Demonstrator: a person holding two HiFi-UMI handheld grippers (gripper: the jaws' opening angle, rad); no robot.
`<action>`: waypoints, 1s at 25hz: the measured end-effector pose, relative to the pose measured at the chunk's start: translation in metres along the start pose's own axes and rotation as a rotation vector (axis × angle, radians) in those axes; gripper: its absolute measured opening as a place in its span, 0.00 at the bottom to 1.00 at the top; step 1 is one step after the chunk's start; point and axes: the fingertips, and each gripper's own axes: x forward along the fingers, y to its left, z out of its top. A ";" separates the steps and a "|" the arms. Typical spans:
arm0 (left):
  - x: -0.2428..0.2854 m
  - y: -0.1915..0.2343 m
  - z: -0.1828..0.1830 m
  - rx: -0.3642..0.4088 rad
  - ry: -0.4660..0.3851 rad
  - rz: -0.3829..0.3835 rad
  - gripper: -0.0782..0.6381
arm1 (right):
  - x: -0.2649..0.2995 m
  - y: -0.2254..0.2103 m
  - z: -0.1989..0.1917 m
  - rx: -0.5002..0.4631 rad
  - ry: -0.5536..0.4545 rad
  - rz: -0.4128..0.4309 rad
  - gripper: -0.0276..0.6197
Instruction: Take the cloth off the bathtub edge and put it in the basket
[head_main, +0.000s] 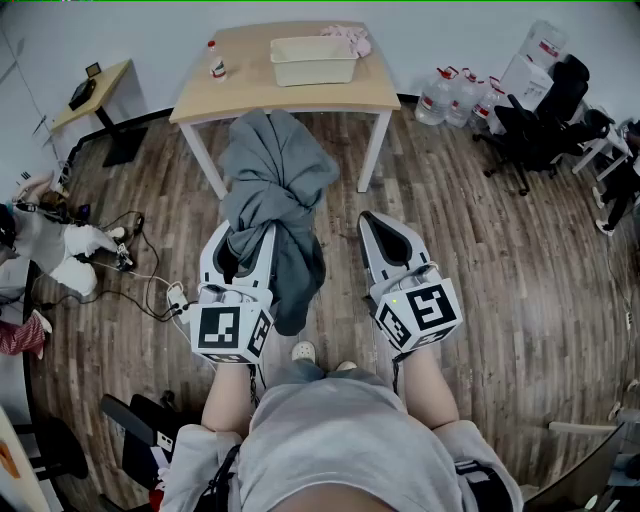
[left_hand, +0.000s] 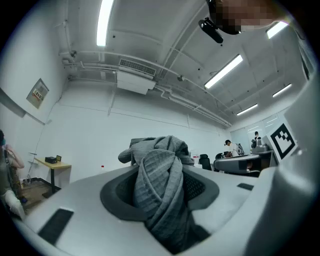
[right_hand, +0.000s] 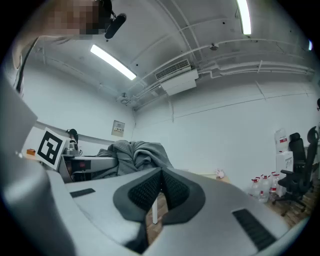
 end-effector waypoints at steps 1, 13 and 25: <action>0.001 -0.001 0.000 0.000 0.000 -0.001 0.38 | 0.001 0.000 0.001 -0.007 -0.001 0.004 0.05; 0.009 0.011 -0.005 -0.004 0.006 -0.014 0.38 | 0.016 0.001 -0.001 -0.007 0.003 -0.007 0.05; 0.023 0.038 -0.009 -0.010 0.007 -0.037 0.38 | 0.047 0.004 -0.004 0.003 0.013 -0.031 0.05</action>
